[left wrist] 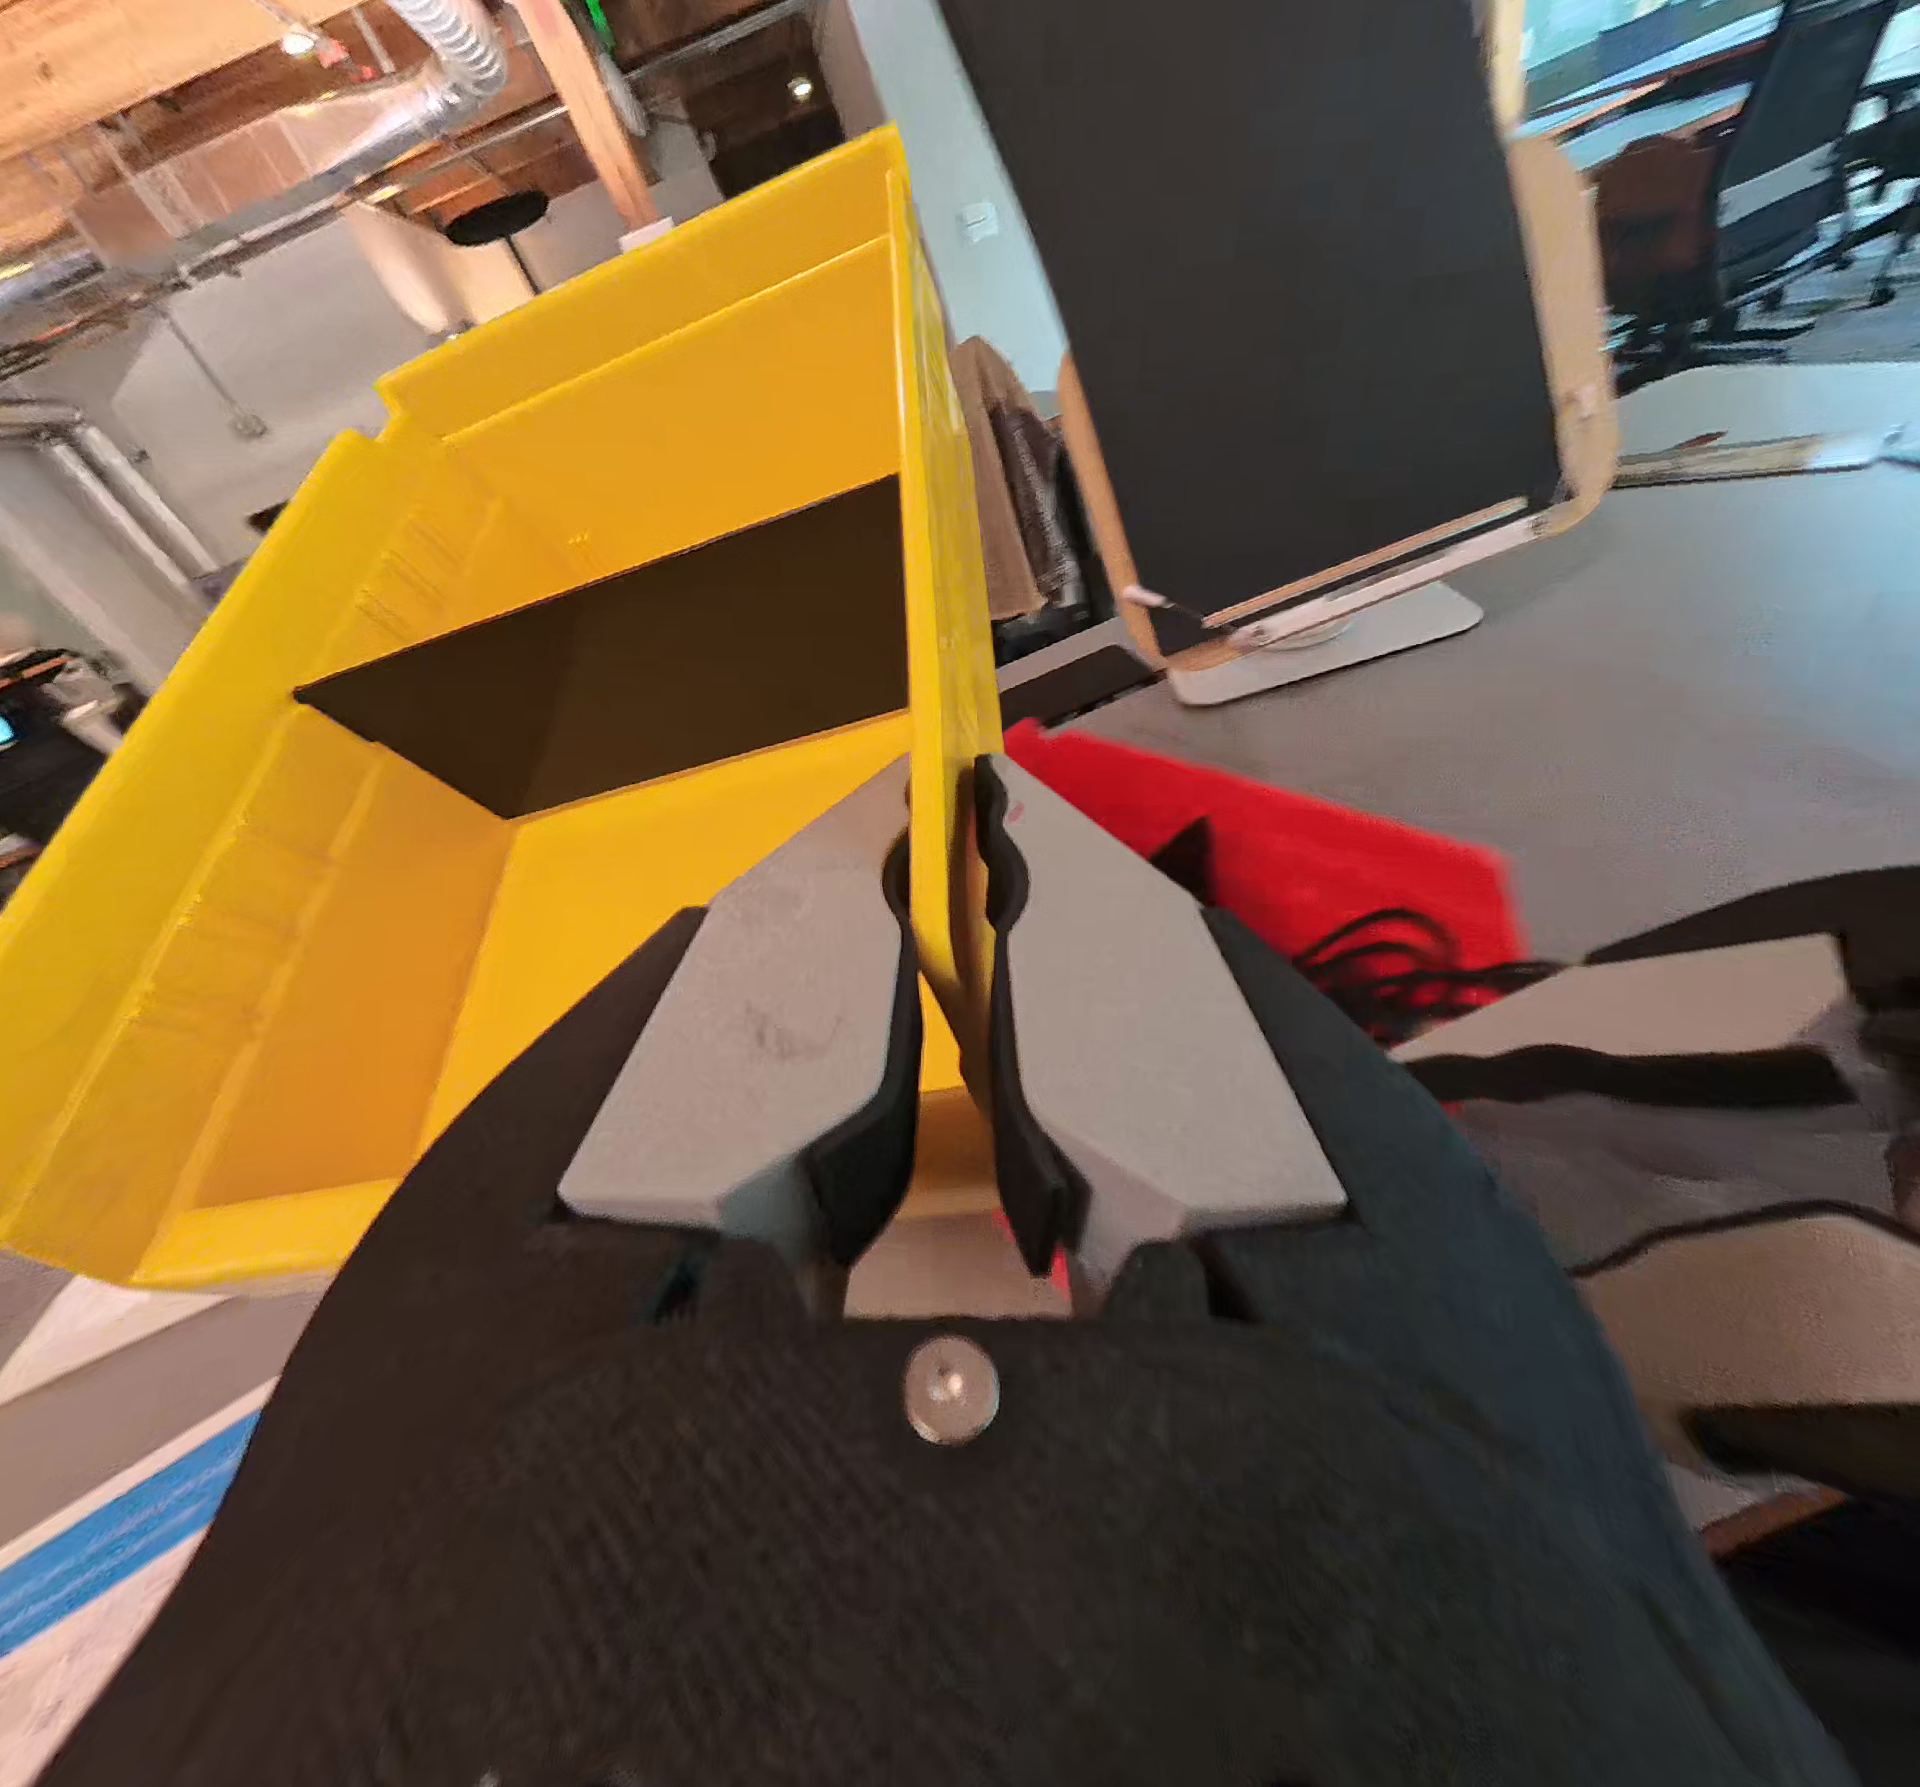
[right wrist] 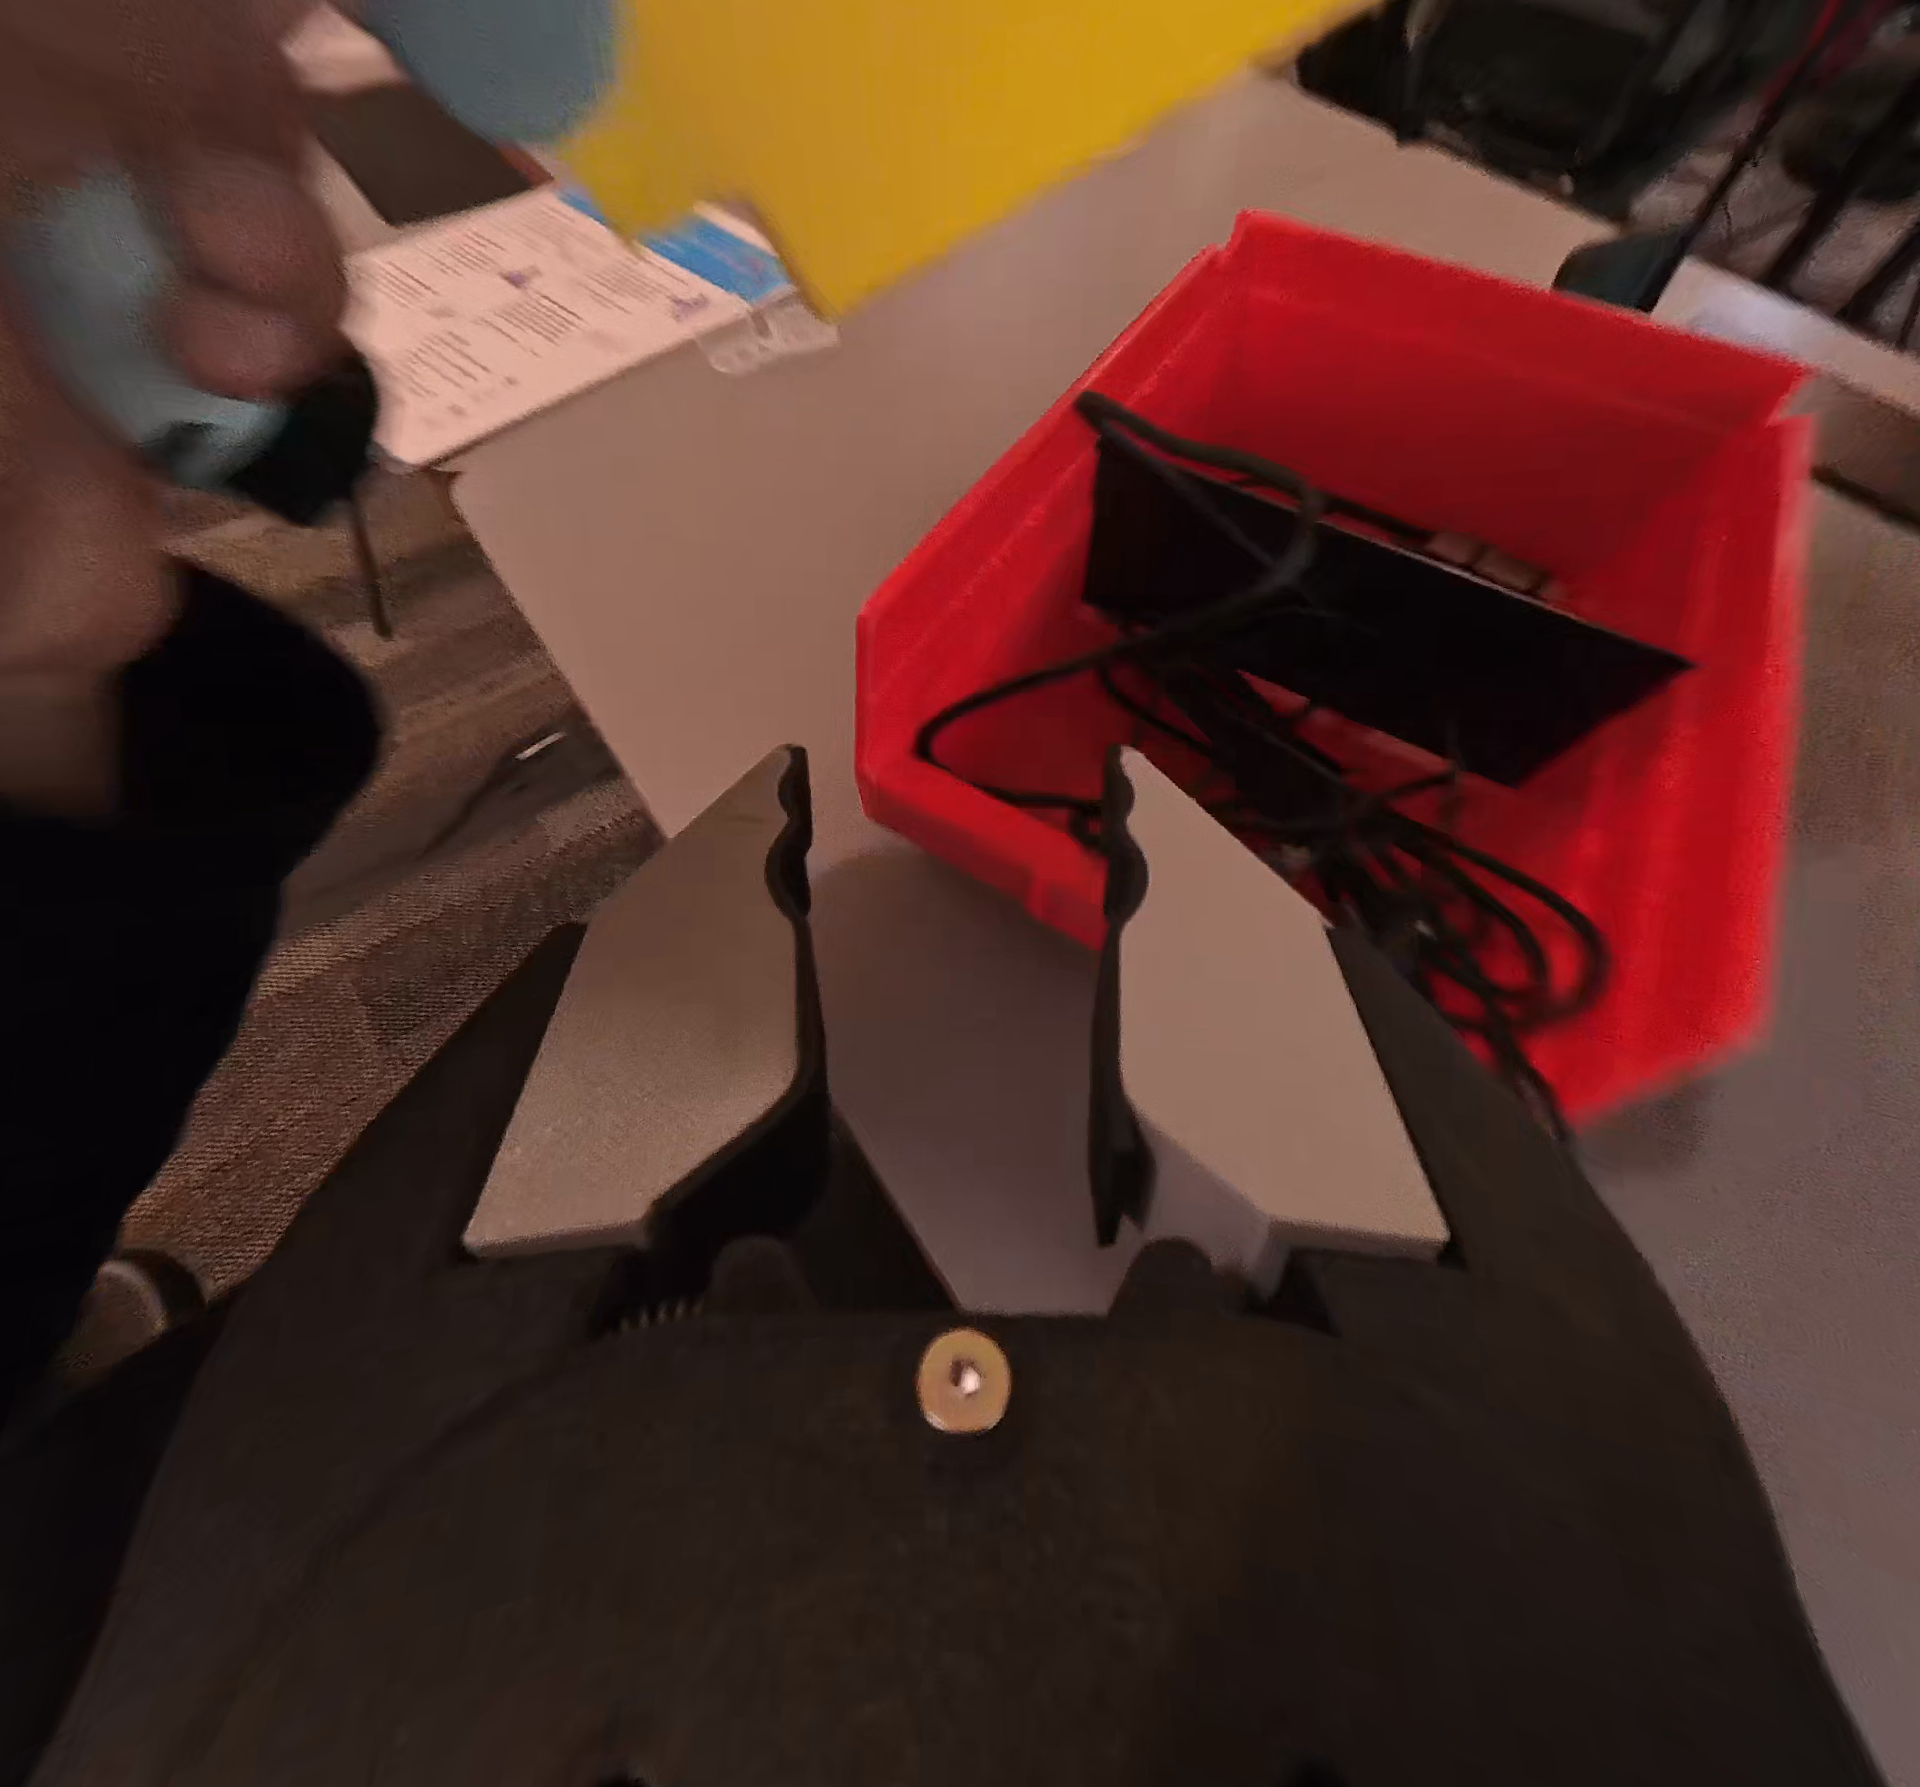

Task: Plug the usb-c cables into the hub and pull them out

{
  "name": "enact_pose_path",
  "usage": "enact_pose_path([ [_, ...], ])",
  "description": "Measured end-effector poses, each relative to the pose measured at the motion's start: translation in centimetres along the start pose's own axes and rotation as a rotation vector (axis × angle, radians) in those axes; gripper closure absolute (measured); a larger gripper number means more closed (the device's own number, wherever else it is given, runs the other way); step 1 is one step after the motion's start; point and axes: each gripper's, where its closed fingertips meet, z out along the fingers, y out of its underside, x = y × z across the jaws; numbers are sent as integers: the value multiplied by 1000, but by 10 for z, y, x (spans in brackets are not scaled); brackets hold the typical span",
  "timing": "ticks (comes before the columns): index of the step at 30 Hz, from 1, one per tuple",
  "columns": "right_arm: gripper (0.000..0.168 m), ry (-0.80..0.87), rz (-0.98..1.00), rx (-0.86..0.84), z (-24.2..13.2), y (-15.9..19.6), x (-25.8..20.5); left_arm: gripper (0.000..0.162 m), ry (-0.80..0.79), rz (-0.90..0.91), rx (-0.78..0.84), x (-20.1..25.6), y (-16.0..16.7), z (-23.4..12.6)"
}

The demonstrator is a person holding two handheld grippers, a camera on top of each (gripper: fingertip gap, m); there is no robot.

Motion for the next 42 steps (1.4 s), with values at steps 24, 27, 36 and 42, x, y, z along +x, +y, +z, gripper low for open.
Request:
enact_pose_path([
  [24,98,299,124,95,-278,131,246,159,712,90,-112,435,41,87],
  [27,97,285,82,71,-260,127,239,147,744,77,-87,445,32,78],
  [36,107,291,-190,-175,-211,144,219,103,776,29,-259,317,61,9],
  [42,106,436,-118,-355,-258,169,267,103,386,15,-440,148,128,0],
])
